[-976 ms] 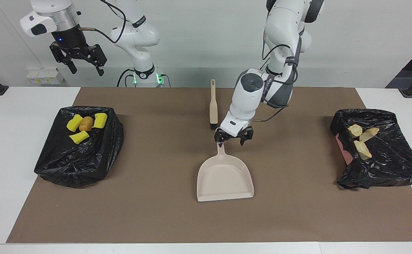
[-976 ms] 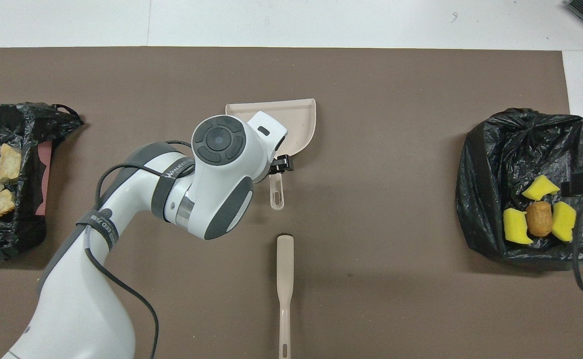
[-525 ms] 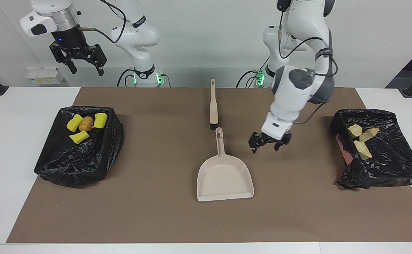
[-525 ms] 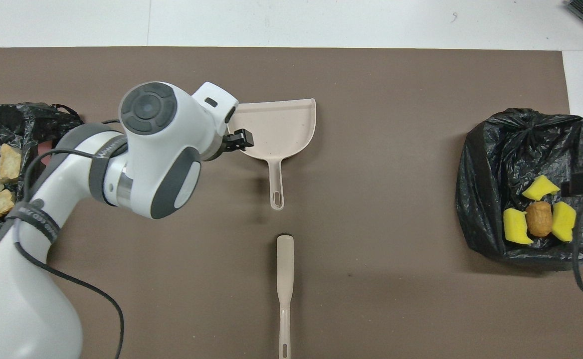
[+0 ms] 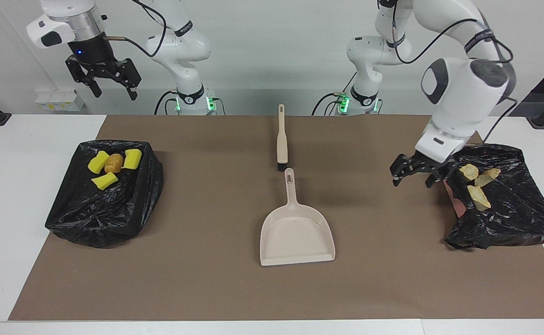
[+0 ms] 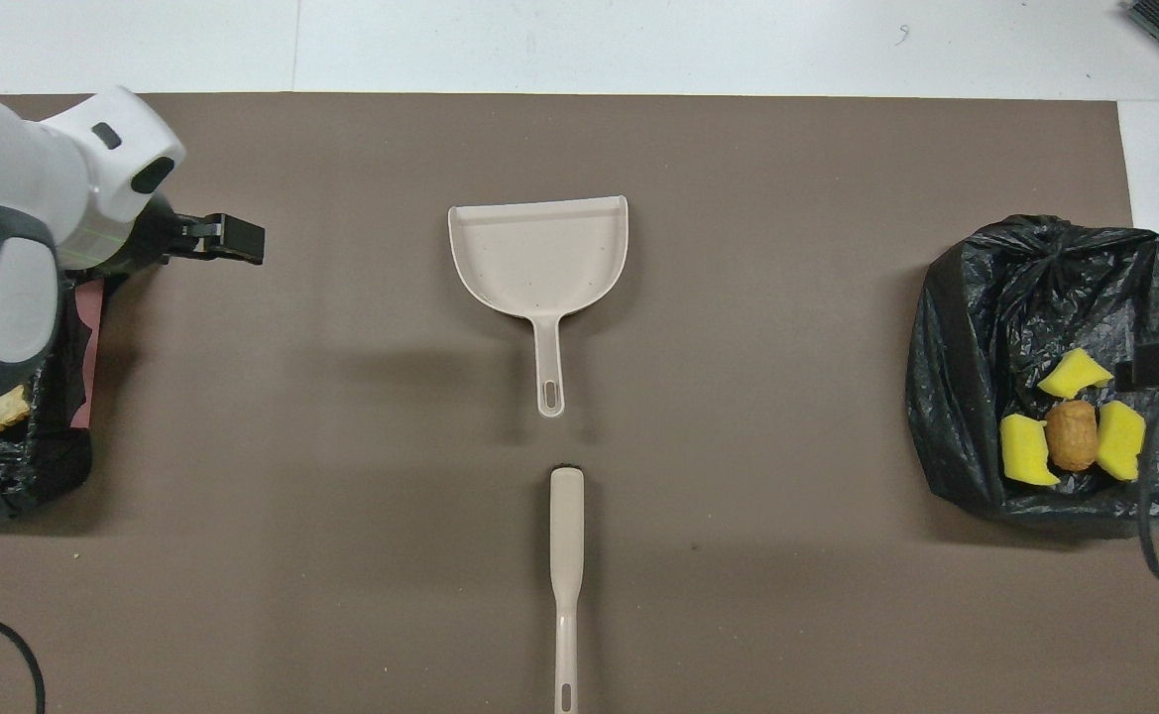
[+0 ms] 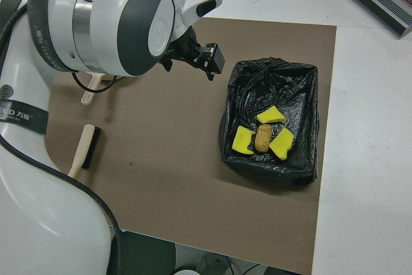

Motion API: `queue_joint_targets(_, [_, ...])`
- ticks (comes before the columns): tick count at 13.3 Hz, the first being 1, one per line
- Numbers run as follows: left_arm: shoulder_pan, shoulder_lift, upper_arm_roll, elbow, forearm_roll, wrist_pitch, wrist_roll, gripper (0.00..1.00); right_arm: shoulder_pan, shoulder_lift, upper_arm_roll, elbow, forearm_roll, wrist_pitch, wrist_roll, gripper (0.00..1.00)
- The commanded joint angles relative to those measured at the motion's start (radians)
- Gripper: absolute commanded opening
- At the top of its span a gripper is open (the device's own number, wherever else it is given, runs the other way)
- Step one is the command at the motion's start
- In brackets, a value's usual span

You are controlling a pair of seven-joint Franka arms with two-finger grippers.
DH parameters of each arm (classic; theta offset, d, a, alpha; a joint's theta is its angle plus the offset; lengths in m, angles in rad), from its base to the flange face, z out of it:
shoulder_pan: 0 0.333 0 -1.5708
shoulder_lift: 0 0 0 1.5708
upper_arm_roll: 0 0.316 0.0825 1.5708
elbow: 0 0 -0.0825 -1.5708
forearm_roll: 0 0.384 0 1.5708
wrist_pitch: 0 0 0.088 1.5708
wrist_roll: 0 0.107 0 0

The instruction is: Sweep and dump trash in bin

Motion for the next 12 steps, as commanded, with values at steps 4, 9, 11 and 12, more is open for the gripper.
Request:
queue_joint_targets(4, [0.048, -0.132, -0.004, -0.004, 0.004, -0.191, 0.054, 1.0, -0.011, -0.009, 0.006, -0.007, 0.016, -0.01, -0.022, 1.0])
queue_joint_targets(9, [0.062, -0.237, 0.003, -0.033, 0.012, -0.309, 0.063, 1.0, -0.011, -0.009, 0.006, -0.007, 0.016, -0.01, -0.022, 1.0])
queue_joint_targets(11, [0.065, -0.232, 0.002, -0.022, 0.03, -0.333, 0.072, 1.0, -0.011, -0.007, 0.006, -0.007, 0.016, -0.01, -0.022, 1.0])
queue_joint_targets(12, [0.064, -0.22, 0.0, 0.01, 0.054, -0.362, 0.08, 1.0, -0.011, -0.007, 0.006, -0.007, 0.016, -0.01, -0.022, 1.0])
